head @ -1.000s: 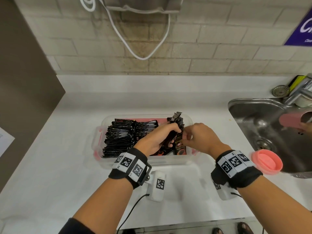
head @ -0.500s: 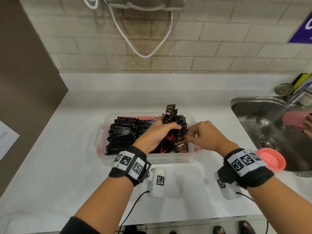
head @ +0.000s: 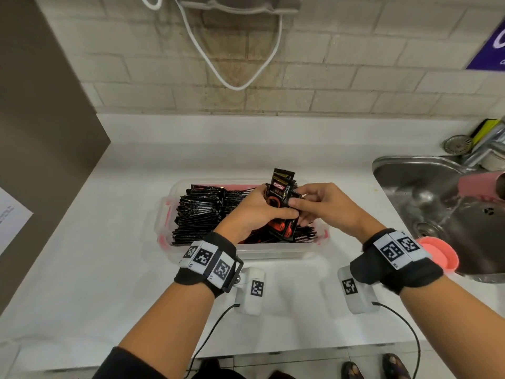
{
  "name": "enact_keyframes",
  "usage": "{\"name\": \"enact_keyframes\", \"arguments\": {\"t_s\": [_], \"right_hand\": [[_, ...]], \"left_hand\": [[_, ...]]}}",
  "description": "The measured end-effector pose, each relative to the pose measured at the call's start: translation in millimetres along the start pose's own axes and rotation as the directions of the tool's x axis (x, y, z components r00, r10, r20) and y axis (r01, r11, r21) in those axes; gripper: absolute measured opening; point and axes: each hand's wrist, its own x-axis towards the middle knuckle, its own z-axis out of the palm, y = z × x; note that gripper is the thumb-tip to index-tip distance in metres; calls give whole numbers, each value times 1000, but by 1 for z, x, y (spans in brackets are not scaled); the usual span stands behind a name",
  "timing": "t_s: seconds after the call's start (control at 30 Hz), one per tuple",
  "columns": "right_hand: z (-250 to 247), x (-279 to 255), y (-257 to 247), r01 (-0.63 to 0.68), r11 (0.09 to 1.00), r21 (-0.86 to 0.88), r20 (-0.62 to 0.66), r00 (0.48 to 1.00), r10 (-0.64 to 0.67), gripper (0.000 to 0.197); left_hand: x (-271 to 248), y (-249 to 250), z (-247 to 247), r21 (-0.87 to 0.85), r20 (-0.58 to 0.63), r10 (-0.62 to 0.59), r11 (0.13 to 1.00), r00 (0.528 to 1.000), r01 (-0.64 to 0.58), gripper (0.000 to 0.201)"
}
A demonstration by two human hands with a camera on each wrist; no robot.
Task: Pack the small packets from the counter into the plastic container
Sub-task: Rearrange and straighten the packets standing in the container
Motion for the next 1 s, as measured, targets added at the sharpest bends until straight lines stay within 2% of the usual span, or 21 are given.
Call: {"name": "enact_keyframes", "arguments": {"t_s": [0.17, 0.37, 0.43, 0.5, 0.6, 0.7, 0.8, 0.9, 1.0], "right_hand": [[-7, -1, 0, 7, 1000, -8, 58, 998, -6, 18], [-15, 0, -4, 87, 981, -171, -82, 991, -103, 18], [-21, -2, -7, 93, 979, -184, -144, 982, -120, 15], [-28, -5, -11, 95, 978, -185, -202, 970, -132, 13], [-35, -9, -15, 96, 977, -189, -269, 952, -146, 11], [-36, -11, -15, 86, 976, -199, -309, 940, -146, 15], [-36, -14, -11, 68, 969, -236, -323, 935, -145, 14], [-37, -16, -8, 48, 965, -259, -334, 933, -136, 13], [-41, -17, -4, 29, 967, -252, -356, 927, -121, 10]], "left_hand": [[-4, 1, -4, -25, 10, 10, 1000, 1000, -10, 43], [-1, 6, -9, -127, -151, -29, 992, 988, 10, 39], [-2, 9, -11, -132, -105, -62, 990, 992, 48, 39], [-3, 12, -13, -86, -14, -99, 992, 995, 97, 33], [-3, 13, -12, 15, 53, -190, 982, 980, 190, 24], [-3, 15, -6, 230, 192, -328, 931, 925, 283, 12], [2, 15, 1, 348, 226, -439, 870, 870, 349, 18], [6, 16, 5, 375, 253, -499, 840, 829, 392, 17], [10, 11, 8, 313, 266, -518, 844, 813, 435, 13]]}}
